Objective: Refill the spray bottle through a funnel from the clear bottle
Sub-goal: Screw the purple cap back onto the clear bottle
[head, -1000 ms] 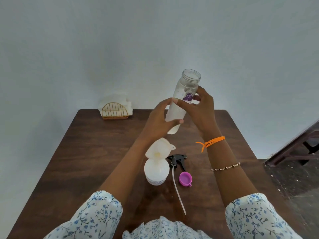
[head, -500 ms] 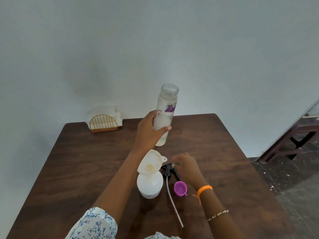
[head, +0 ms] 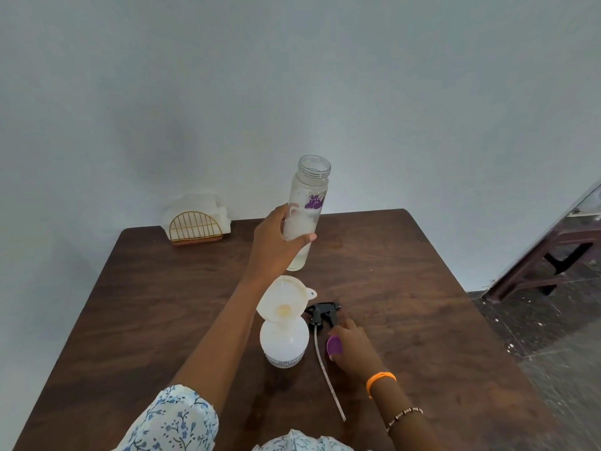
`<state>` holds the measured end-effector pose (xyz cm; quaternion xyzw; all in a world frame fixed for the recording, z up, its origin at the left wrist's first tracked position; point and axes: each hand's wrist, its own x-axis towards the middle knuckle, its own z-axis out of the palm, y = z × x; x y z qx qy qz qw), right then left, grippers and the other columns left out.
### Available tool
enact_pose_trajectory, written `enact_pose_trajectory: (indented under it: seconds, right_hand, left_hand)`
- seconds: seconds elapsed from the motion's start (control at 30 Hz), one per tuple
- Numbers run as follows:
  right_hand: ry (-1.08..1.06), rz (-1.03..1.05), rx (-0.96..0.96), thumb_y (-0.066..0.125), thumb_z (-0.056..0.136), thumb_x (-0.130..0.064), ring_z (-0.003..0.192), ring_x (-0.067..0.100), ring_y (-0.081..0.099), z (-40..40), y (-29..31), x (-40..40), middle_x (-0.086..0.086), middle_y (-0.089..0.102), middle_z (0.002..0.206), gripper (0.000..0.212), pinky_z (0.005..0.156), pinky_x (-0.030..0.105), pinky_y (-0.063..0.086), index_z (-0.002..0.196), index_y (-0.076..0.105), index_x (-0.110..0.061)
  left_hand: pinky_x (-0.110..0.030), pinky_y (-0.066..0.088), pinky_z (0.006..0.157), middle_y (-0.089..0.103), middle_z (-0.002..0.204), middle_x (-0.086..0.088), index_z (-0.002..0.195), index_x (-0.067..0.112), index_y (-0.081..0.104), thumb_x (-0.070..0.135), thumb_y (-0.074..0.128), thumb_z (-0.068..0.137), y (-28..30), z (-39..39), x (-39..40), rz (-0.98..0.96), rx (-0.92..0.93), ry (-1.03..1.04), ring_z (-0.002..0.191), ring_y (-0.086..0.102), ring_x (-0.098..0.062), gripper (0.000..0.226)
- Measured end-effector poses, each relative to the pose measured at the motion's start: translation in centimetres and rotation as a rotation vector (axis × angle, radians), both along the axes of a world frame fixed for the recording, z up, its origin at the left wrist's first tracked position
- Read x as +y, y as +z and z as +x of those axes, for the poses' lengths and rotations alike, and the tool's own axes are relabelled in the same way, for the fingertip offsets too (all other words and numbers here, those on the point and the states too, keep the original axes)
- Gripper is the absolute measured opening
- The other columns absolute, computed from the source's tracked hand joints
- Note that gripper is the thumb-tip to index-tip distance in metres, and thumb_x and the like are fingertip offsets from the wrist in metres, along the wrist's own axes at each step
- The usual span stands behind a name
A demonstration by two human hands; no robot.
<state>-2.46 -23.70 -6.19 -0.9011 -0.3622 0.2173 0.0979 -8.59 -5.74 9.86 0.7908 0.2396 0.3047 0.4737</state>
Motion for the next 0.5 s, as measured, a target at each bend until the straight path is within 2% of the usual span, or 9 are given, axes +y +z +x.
enact_pose_trajectory:
  seconds: [0.13, 0.2, 0.3, 0.37, 0.5]
  right_hand:
    - [0.016, -0.013, -0.012, 0.069, 0.077, -0.021, 0.116, 0.028, 0.044, -0.2, 0.1, 0.1, 0.007, 0.044, 0.127, 0.044, 0.091, 0.033, 0.044, 0.118, 0.052, -0.016]
    - [-0.013, 0.054, -0.019, 0.066, 0.078, -0.021, 0.111, 0.028, 0.049, 0.2, 1.2, 0.4, 0.008, 0.048, 0.123, 0.039, 0.087, 0.032, 0.045, 0.114, 0.054, -0.015]
    - [-0.078, 0.275, -0.052, 0.066, 0.077, -0.023, 0.099, 0.024, 0.053, 1.1, 5.7, 1.6, 0.007, 0.052, 0.114, 0.036, 0.075, 0.025, 0.038, 0.110, 0.054, -0.014]
    - [-0.104, 0.445, -0.067, 0.070, 0.076, -0.022, 0.093, 0.016, 0.050, 1.8, 10.5, 2.8, 0.001, 0.050, 0.109, 0.039, 0.074, 0.022, 0.035, 0.111, 0.054, -0.018]
    - [-0.122, 0.823, -0.002, 0.067, 0.077, -0.019, 0.086, 0.018, 0.058, 2.9, 19.2, 4.8, 0.005, 0.052, 0.105, 0.035, 0.075, 0.022, 0.047, 0.110, 0.060, -0.027]
  left_hand:
    - [0.004, 0.038, 0.069, 0.059, 0.113, 0.004, 0.116, 0.015, 0.055, 0.022, 0.079, 0.072, 0.2, -0.2, 0.1, 0.010, -0.007, 0.015, 0.098, 0.053, -0.006, 0.051]
    - [0.004, 0.038, 0.068, 0.059, 0.112, 0.005, 0.117, 0.015, 0.055, 0.022, 0.078, 0.072, 0.4, -0.3, 0.3, 0.013, -0.010, 0.021, 0.095, 0.053, -0.005, 0.051]
    - [0.002, 0.039, 0.066, 0.058, 0.110, 0.007, 0.119, 0.016, 0.055, 0.024, 0.078, 0.073, 0.7, -0.6, 0.6, 0.006, -0.019, 0.042, 0.093, 0.052, -0.004, 0.052]
    - [0.000, 0.040, 0.067, 0.059, 0.114, 0.006, 0.120, 0.018, 0.054, 0.026, 0.078, 0.072, 0.9, -0.7, 0.9, 0.011, -0.023, 0.064, 0.098, 0.053, -0.005, 0.053]
    - [0.002, 0.040, 0.063, 0.056, 0.119, 0.008, 0.124, 0.019, 0.051, 0.029, 0.076, 0.075, 1.6, -0.9, 1.3, 0.006, -0.045, 0.099, 0.101, 0.051, -0.004, 0.056]
